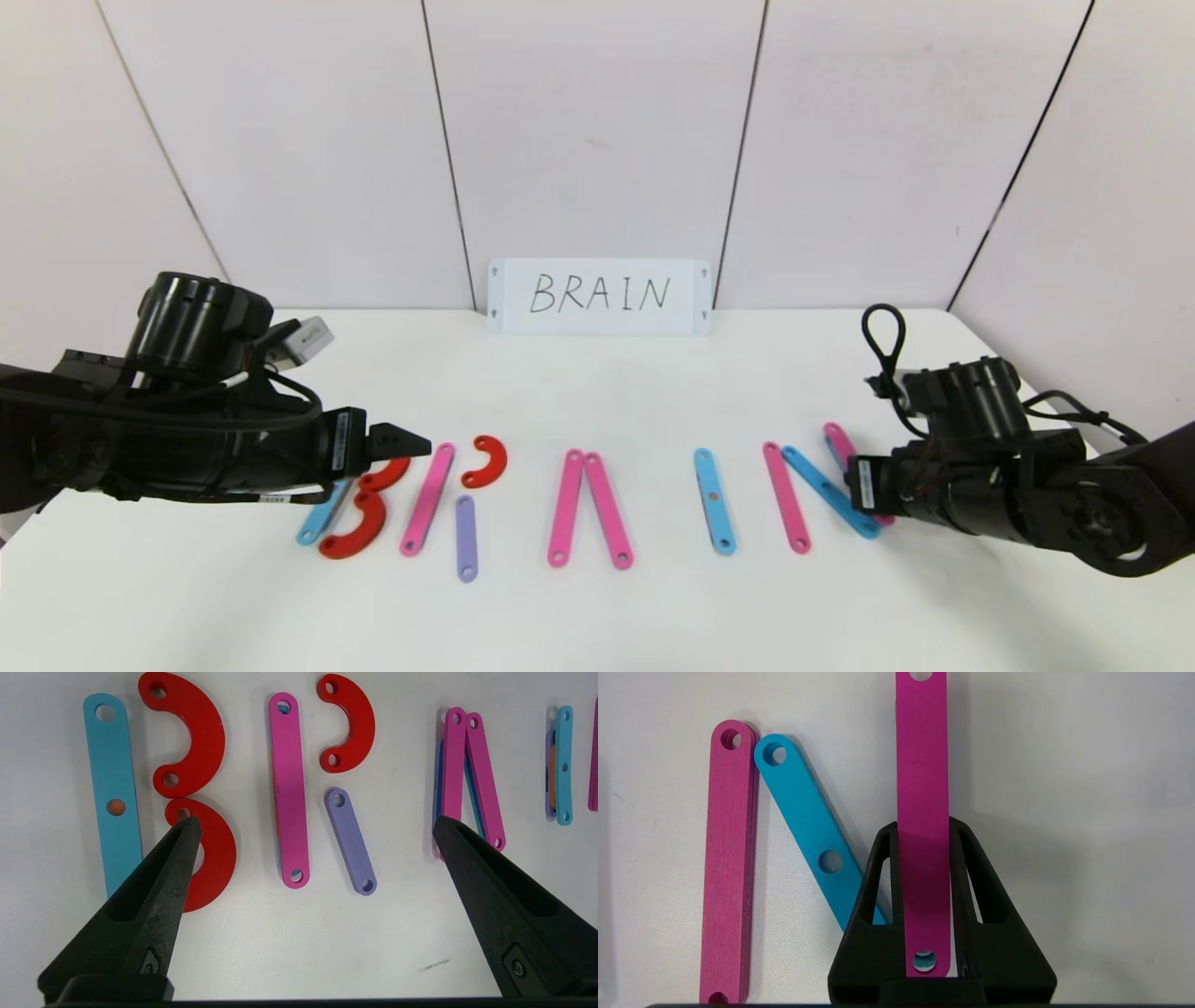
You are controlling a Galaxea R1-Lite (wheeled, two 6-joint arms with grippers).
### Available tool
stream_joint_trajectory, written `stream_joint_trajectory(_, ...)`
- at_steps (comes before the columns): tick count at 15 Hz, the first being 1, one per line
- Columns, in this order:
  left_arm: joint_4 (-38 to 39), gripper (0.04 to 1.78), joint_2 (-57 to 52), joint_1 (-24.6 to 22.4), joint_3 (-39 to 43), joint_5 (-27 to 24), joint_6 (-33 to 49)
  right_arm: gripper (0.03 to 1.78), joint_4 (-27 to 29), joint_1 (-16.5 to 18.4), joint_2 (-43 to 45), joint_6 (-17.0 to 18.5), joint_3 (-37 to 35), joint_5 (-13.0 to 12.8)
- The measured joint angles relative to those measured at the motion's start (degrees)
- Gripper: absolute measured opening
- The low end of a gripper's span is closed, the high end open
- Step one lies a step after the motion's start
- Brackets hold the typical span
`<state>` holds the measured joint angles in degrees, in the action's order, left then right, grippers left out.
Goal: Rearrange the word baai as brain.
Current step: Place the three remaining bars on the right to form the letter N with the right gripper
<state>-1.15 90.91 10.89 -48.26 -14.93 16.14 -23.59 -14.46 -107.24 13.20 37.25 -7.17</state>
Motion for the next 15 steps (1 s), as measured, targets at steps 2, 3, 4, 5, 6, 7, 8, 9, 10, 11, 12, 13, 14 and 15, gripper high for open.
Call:
stream_joint_trajectory(2, 0.00, 1.74, 0.00, 0.00, 0.00, 0.00, 0.00, 0.30, -0.02, -0.01, 0.16, 0.00, -0.29, 0.00)
stream_joint_trajectory(3, 0.00, 1.74, 0.00, 0.02, 0.00, 0.00, 0.01, 0.30, 0.00, -0.06, 0.22, 0.10, -0.43, 0.00)
stream_joint_trajectory(4, 0.00, 1.74, -0.02, 0.00, 0.00, 0.02, 0.00, 0.30, 0.02, -0.10, 0.32, 0.44, -0.49, 0.00)
stream_joint_trajectory(5, 0.00, 1.74, -0.02, 0.02, 0.00, 0.00, 0.01, 0.30, 0.02, -0.17, 0.40, 0.68, -0.52, 0.01)
stream_joint_trajectory(6, 0.00, 1.74, -0.02, 0.02, 0.00, 0.02, 0.00, 0.30, 0.09, -0.21, 0.55, 0.74, -0.57, 0.00)
stream_joint_trajectory(7, 0.02, 1.74, -0.02, 0.02, 0.02, 0.00, 0.01, 0.30, 0.05, -0.23, 0.66, 0.77, -0.66, 0.00)
stream_joint_trajectory(8, 0.00, 1.74, -0.02, 0.02, 0.06, 0.00, 0.01, 0.30, -0.02, -0.26, 0.73, 0.77, -0.71, -0.02)
stream_joint_trajectory(9, 0.02, 1.74, -0.04, 0.02, 0.11, -0.02, 0.00, 0.30, 0.00, -0.21, 0.82, 0.72, -0.74, -0.07)
stream_joint_trajectory(10, 0.00, 1.74, -0.06, 0.02, 0.11, -0.02, -0.05, 0.30, 0.00, -0.21, 0.88, 0.72, -0.77, -0.13)
stream_joint_trajectory(11, 0.02, 1.74, -0.09, 0.00, 0.11, -0.02, 0.01, 0.30, 0.02, -0.21, 0.99, 0.72, -0.88, -0.13)
stream_joint_trajectory(12, 0.02, 1.74, -0.09, 0.00, 0.11, 0.00, -0.02, 0.30, 0.02, -0.21, 1.04, 0.71, -0.93, -0.16)
stream_joint_trajectory(13, 0.02, 1.74, -0.13, 0.02, 0.13, 0.00, 0.00, 0.30, 0.05, -0.21, 1.07, 0.71, -1.06, -0.16)
stream_joint_trajectory(14, 0.00, 1.74, -0.17, 0.02, 0.17, 0.00, 0.01, 0.30, 0.00, -0.21, 1.15, 0.71, -1.37, -0.18)
stream_joint_trajectory(15, 0.00, 1.74, -0.20, 0.02, 0.17, 0.00, 0.00, 0.30, -0.05, -0.23, 1.29, 0.71, -1.68, -0.18)
